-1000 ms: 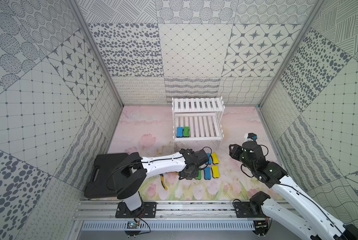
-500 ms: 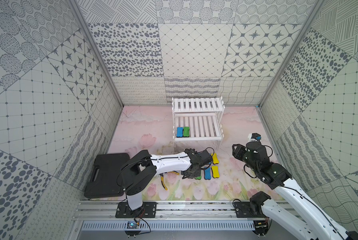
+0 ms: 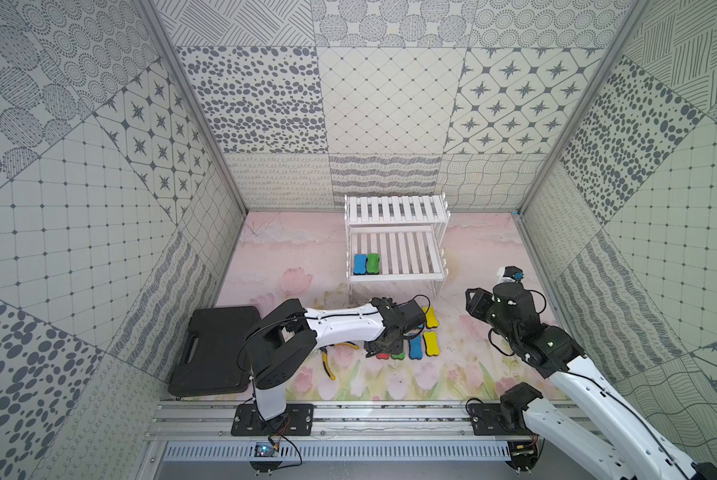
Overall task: Remove the whiteboard erasers from the shelf
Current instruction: Place the whiteboard eraser at the center of the board, then pick up the whiteboard eraser from the shelf.
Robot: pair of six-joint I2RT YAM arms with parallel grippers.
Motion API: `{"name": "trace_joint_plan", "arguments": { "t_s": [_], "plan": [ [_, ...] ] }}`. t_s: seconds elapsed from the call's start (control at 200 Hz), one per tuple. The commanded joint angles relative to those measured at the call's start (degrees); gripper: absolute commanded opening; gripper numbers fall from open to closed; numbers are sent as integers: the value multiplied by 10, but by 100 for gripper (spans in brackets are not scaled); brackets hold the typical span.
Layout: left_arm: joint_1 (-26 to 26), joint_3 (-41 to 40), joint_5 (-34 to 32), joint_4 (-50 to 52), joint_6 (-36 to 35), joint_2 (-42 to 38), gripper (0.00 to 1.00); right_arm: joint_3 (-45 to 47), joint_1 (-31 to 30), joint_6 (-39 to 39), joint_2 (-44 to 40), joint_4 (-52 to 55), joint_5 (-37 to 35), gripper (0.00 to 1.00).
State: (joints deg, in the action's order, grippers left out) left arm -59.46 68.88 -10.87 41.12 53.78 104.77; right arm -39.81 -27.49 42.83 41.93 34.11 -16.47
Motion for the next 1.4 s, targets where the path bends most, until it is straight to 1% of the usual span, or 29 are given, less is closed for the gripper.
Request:
{"name": "trace_joint_plan", "arguments": {
  "t_s": [0.0,0.315,0.44,0.575,0.615,0.665,0.78,0.84,0.985,1.021,1.191,1.396],
  "plan": [
    [-1,-5,-6,2,-6,-17,52,-21,4,-1,3,-9,6,51],
    [-1,-35,-41,4,-2,-92,55,-26,5,1,2,-9,9,51],
    [0,-31,-71,7,-28,-133,56,-29,5,1,3,-9,12,50],
    [8,18,-118,37,-78,-170,58,-31,5,1,4,-9,16,51],
    [19,26,-124,36,-97,-186,60,-31,5,1,5,-9,16,51],
    [46,35,-110,28,-118,-204,60,-31,5,1,4,-9,17,51],
    [117,60,-40,-1,-156,-230,62,-32,5,1,3,-10,13,51],
    [129,85,-42,-5,-186,-225,64,-32,6,2,3,-9,12,51],
    [142,157,-75,9,-244,-176,66,-27,5,3,4,-19,9,51],
    [149,165,-74,5,-250,-164,67,-25,5,5,5,-22,10,51],
    [202,199,-32,-2,-249,-102,68,-20,6,6,10,-31,13,51],
    [208,233,-27,-14,-276,-55,67,-18,7,1,7,-31,9,51]
  ]
}}
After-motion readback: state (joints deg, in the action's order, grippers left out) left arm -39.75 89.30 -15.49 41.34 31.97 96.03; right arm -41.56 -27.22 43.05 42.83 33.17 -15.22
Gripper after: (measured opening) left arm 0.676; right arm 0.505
